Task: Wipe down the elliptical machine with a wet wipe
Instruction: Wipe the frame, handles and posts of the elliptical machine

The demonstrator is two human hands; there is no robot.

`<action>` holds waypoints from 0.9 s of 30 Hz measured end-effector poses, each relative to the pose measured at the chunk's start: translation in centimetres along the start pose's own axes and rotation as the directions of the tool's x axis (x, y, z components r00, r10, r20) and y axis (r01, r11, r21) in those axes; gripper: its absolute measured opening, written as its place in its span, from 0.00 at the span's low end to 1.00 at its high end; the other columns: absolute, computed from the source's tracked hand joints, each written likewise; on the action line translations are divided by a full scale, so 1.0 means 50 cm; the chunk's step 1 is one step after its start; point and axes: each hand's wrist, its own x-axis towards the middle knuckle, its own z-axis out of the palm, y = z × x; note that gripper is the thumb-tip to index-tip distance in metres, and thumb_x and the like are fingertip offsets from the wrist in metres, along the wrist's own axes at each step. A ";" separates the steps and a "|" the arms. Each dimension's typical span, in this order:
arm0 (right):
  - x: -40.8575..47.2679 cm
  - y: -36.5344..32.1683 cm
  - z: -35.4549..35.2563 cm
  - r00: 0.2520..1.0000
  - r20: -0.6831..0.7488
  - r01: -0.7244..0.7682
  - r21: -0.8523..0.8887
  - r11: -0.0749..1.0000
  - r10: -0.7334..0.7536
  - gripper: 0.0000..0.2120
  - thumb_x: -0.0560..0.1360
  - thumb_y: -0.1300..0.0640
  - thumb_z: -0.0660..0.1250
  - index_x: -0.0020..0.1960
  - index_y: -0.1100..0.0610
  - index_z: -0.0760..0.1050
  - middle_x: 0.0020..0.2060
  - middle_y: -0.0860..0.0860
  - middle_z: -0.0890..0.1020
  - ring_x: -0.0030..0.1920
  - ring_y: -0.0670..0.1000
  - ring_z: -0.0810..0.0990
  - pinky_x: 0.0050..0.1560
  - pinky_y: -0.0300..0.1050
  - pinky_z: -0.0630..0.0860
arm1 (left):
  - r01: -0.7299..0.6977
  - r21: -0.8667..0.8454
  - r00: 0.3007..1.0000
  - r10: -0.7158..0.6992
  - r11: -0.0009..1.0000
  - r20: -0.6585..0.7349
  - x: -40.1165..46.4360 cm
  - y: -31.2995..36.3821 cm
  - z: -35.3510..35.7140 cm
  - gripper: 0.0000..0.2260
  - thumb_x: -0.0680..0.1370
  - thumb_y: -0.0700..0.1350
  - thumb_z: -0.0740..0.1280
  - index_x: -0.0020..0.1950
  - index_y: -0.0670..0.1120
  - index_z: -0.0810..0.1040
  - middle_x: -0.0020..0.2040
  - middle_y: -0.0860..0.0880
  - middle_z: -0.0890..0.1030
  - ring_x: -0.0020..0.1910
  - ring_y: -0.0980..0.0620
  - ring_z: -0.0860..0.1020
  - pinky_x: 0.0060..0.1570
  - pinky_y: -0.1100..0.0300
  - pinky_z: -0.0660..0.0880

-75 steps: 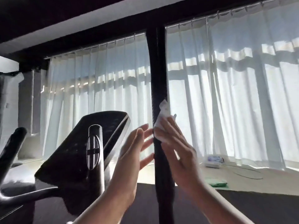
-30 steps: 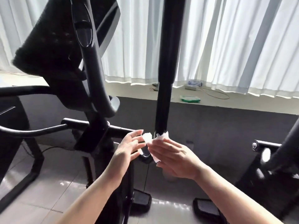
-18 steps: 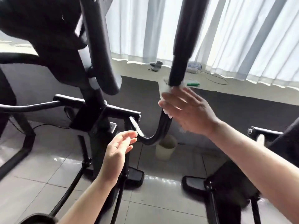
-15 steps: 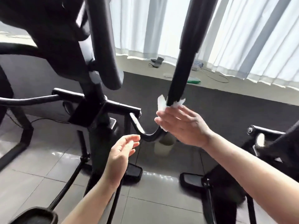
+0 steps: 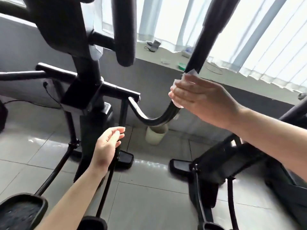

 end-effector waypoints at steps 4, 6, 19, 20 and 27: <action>0.034 -0.100 0.019 0.998 0.013 -0.055 -0.089 0.994 0.057 0.18 0.79 0.69 0.55 0.49 0.61 0.83 0.45 0.56 0.85 0.50 0.57 0.83 0.68 0.51 0.70 | 0.021 -0.007 1.000 -0.021 1.000 -0.019 0.010 -0.012 -0.023 0.13 0.84 0.40 0.57 0.52 0.51 0.80 0.55 0.52 0.81 0.59 0.53 0.79 0.62 0.54 0.74; 0.068 -0.188 0.035 0.969 0.225 -0.065 -0.162 0.985 0.101 0.15 0.73 0.70 0.58 0.41 0.60 0.82 0.36 0.55 0.82 0.40 0.57 0.81 0.57 0.51 0.77 | 0.009 0.004 1.000 -0.009 1.000 -0.014 0.013 -0.015 -0.039 0.13 0.84 0.40 0.57 0.51 0.52 0.80 0.55 0.53 0.82 0.58 0.54 0.79 0.62 0.54 0.74; 0.311 -0.368 0.179 0.420 0.755 -0.729 -0.050 0.683 0.504 0.04 0.62 0.59 0.74 0.35 0.59 0.83 0.28 0.51 0.78 0.29 0.49 0.76 0.31 0.37 0.63 | -0.091 0.314 0.983 0.136 0.945 -0.124 0.070 0.003 -0.171 0.11 0.83 0.41 0.58 0.55 0.52 0.80 0.44 0.45 0.80 0.41 0.48 0.76 0.46 0.59 0.75; 0.323 -0.369 0.193 0.415 0.753 -0.760 -0.021 0.649 0.510 0.05 0.67 0.60 0.71 0.42 0.60 0.83 0.33 0.52 0.79 0.33 0.50 0.79 0.31 0.39 0.64 | -0.103 0.359 0.980 0.156 0.928 -0.123 0.084 0.006 -0.174 0.11 0.83 0.41 0.59 0.57 0.49 0.79 0.46 0.44 0.81 0.45 0.48 0.77 0.51 0.55 0.75; 0.367 -0.342 0.294 0.389 0.784 -0.886 0.173 0.431 0.484 0.12 0.78 0.69 0.55 0.59 0.64 0.71 0.53 0.57 0.80 0.54 0.58 0.81 0.41 0.45 0.70 | -0.232 0.832 0.948 0.308 0.504 0.078 0.256 -0.039 -0.209 0.23 0.83 0.52 0.54 0.79 0.52 0.56 0.79 0.52 0.57 0.78 0.52 0.51 0.75 0.48 0.43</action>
